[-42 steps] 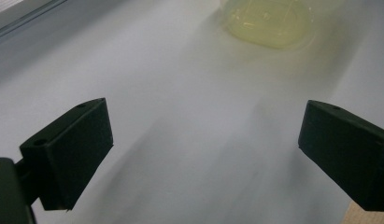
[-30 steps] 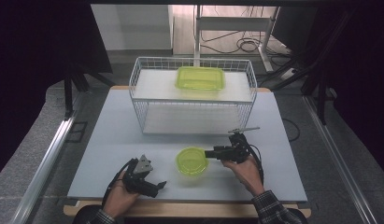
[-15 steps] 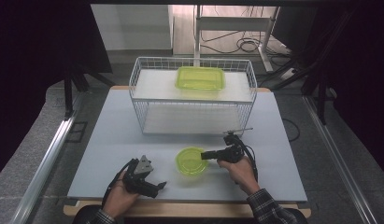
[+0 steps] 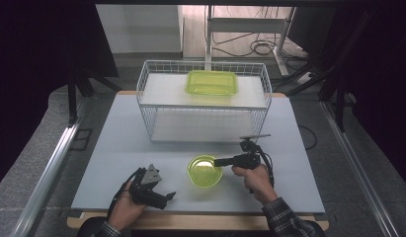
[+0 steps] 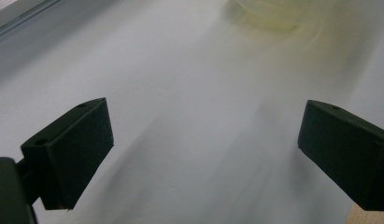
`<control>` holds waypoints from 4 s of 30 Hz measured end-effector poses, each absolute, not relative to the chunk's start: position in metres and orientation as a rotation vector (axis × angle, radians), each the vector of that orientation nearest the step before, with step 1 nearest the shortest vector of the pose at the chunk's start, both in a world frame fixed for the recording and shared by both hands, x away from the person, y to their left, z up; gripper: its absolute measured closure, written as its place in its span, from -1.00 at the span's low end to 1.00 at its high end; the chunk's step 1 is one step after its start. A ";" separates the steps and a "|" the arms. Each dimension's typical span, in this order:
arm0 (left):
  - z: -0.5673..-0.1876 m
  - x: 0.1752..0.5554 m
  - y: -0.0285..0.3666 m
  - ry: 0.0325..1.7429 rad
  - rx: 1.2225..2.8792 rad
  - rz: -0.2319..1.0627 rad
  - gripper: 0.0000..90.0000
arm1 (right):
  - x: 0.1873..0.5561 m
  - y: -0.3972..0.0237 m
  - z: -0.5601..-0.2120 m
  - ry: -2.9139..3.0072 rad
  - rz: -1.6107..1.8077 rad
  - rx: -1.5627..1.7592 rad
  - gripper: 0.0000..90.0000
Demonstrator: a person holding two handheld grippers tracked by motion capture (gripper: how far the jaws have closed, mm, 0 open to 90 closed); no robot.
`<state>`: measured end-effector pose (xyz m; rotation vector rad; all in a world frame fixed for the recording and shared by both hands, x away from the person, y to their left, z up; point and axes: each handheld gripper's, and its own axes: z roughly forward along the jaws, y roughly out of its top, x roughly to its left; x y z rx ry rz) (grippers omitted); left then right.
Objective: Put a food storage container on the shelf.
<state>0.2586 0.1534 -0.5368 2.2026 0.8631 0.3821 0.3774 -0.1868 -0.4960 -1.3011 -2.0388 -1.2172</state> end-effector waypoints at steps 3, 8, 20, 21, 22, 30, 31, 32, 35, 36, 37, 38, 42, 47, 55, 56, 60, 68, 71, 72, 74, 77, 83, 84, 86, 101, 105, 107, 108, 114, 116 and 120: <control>-0.536 0.259 0.154 0.863 2.201 0.383 -0.93 | 0.377 -0.189 -0.489 -2.029 -1.245 -1.298 0.80; -0.536 0.259 0.155 0.869 2.190 0.382 -0.93 | 0.378 -0.193 -0.477 -2.019 -1.288 -1.290 0.80; -0.536 0.259 0.154 0.870 2.188 0.375 -0.92 | 0.381 -0.201 -0.448 -1.999 -1.367 -1.284 0.80; -0.536 0.259 0.154 0.870 2.189 0.375 -0.92 | 0.381 -0.202 -0.445 -1.996 -1.372 -1.282 0.80; -0.536 0.259 0.154 0.870 2.190 0.376 -0.92 | 0.382 -0.202 -0.444 -1.998 -1.376 -1.282 0.80; -0.535 0.258 0.154 0.867 2.190 0.375 -0.92 | 0.386 -0.205 -0.422 -1.994 -1.422 -1.275 0.80; -0.535 0.259 0.154 0.869 2.189 0.375 -0.93 | 0.386 -0.205 -0.420 -1.992 -1.432 -1.271 0.80; -0.535 0.259 0.155 0.869 2.189 0.374 -0.92 | 0.387 -0.206 -0.416 -1.995 -1.438 -1.273 0.80; -0.535 0.259 0.154 0.868 2.191 0.375 -0.93 | 0.389 -0.207 -0.407 -1.998 -1.466 -1.267 0.80; -0.535 0.259 0.154 0.867 2.191 0.375 -0.92 | 0.390 -0.207 -0.404 -1.996 -1.468 -1.270 0.80; -0.535 0.259 0.154 0.866 2.191 0.375 -0.93 | 0.391 -0.207 -0.401 -1.995 -1.471 -1.269 0.80; -0.535 0.259 0.154 0.867 2.188 0.374 -0.92 | 0.391 -0.207 -0.399 -1.995 -1.474 -1.269 0.80; -0.536 0.259 0.154 0.868 2.190 0.374 -0.92 | 0.394 -0.207 -0.389 -1.991 -1.489 -1.269 0.80; -0.536 0.259 0.154 0.867 2.194 0.374 -0.93 | 0.398 -0.206 -0.381 -1.983 -1.508 -1.266 0.80; -0.536 0.259 0.154 0.868 2.200 0.375 -0.92 | 0.402 -0.206 -0.364 -1.981 -1.541 -1.262 0.80; -0.536 0.259 0.154 0.869 2.199 0.375 -0.92 | 0.403 -0.206 -0.361 -1.977 -1.549 -1.259 0.80; -0.536 0.259 0.154 0.871 2.196 0.373 -0.92 | 0.406 -0.207 -0.350 -1.976 -1.575 -1.257 0.80; -0.536 0.260 0.155 0.873 2.191 0.363 -0.93 | 0.413 -0.205 -0.328 -1.986 -1.621 -1.262 0.80; -0.535 0.260 0.156 0.877 2.184 0.360 -0.93 | 0.416 -0.205 -0.320 -1.993 -1.639 -1.266 0.80; -0.535 0.260 0.156 0.878 2.180 0.357 -0.94 | 0.418 -0.205 -0.317 -1.997 -1.644 -1.268 0.80; -0.535 0.260 0.156 0.878 2.177 0.357 -0.94 | 0.420 -0.204 -0.312 -2.004 -1.656 -1.275 0.80; -0.535 0.260 0.157 0.880 2.173 0.357 -0.94 | 0.425 -0.204 -0.305 -2.004 -1.673 -1.283 0.80; -0.535 0.260 0.156 0.880 2.177 0.353 -0.94 | 0.434 -0.203 -0.296 -1.989 -1.714 -1.294 0.80; -0.535 0.260 0.156 0.880 2.178 0.353 -0.94 | 0.436 -0.203 -0.295 -1.988 -1.718 -1.300 0.80; -0.535 0.260 0.156 0.882 2.175 0.351 -0.94 | 0.439 -0.202 -0.292 -1.984 -1.727 -1.311 0.80; -0.535 0.260 0.157 0.881 2.178 0.352 -0.94 | 0.459 -0.192 -0.271 -2.003 -1.772 -1.392 0.80; -0.535 0.260 0.156 0.879 2.181 0.351 -0.94 | 0.466 -0.188 -0.265 -2.016 -1.785 -1.425 0.80; -0.535 0.260 0.156 0.879 2.181 0.351 -0.94 | 0.470 -0.186 -0.263 -2.017 -1.792 -1.438 0.80; -0.535 0.260 0.156 0.879 2.181 0.351 -0.94 | 0.471 -0.185 -0.263 -2.016 -1.790 -1.445 0.80; -0.535 0.260 0.157 0.877 2.180 0.351 -0.94 | 0.482 -0.179 -0.263 -2.025 -1.777 -1.492 0.80; -0.535 0.259 0.157 0.876 2.179 0.350 -0.94 | 0.486 -0.177 -0.264 -2.035 -1.767 -1.510 0.80; -0.535 0.259 0.157 0.875 2.178 0.350 -0.94 | 0.491 -0.175 -0.266 -2.042 -1.749 -1.545 0.79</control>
